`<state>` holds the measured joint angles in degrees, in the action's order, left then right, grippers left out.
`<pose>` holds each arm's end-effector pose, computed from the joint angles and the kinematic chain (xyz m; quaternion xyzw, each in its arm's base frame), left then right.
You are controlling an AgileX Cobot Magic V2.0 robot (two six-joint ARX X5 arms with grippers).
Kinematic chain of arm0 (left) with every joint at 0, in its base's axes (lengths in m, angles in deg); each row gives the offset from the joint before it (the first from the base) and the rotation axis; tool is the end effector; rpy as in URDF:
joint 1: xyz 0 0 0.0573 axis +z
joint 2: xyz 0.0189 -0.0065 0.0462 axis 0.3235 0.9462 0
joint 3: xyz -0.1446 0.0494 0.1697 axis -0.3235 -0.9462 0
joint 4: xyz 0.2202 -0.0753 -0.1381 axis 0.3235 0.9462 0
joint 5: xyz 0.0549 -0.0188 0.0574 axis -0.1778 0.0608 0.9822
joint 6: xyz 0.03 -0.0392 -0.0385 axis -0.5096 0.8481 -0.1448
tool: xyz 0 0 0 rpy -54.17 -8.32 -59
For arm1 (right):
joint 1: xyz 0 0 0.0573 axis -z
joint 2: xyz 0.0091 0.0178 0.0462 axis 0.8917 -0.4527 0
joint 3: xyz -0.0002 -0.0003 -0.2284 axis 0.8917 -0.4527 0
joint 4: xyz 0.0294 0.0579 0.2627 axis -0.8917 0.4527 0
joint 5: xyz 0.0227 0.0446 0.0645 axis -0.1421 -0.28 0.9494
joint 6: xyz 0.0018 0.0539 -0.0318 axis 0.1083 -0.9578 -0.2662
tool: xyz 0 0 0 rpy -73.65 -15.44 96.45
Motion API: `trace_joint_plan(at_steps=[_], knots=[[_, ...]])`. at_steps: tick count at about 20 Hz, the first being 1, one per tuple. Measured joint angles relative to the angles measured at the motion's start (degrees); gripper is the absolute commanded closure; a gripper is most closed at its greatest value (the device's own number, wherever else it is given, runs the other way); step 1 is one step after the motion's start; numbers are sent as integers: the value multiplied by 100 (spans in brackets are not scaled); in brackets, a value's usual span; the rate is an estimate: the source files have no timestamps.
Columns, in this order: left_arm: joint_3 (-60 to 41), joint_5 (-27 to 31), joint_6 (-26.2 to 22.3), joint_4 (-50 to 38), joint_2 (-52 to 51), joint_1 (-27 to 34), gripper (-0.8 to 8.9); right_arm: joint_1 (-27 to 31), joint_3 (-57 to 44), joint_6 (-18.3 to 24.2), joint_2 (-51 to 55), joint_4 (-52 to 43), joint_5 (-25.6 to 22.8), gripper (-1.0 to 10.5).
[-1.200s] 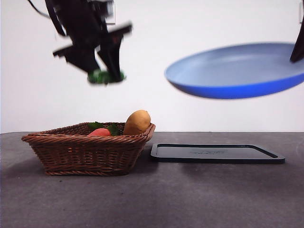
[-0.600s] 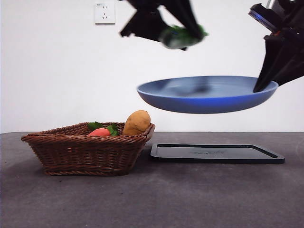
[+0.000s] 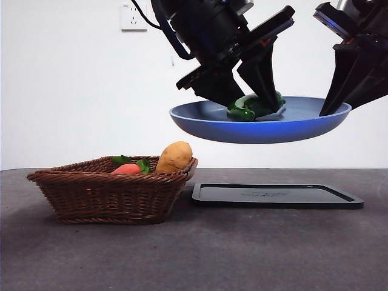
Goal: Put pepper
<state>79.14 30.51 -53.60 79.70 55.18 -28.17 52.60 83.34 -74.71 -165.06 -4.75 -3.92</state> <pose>0.2803 -0.3112 0.2163 0.0704 0.3890 -0.4103 0.8218 0.2773 0.0718 0.2076 0.1535 0.5095 0.2402 0.8118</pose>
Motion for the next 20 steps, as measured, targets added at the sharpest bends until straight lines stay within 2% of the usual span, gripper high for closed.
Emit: trace_joint_plan(at_steps=[2, 9, 14, 20], knots=[[0, 0, 0, 0, 0, 0, 563, 0, 0, 0, 0, 35, 0, 941], [0, -22, 0, 221, -138, 0, 555, 0, 0, -103, 0, 125, -2, 941], [0, -7, -114, 577, -1228, 0, 555, 22, 0, -361, 0, 61, -24, 942], [0, 31, -369, 1349, -2483, 0, 555, 455, 249, -636, -457, -227, -26, 942]])
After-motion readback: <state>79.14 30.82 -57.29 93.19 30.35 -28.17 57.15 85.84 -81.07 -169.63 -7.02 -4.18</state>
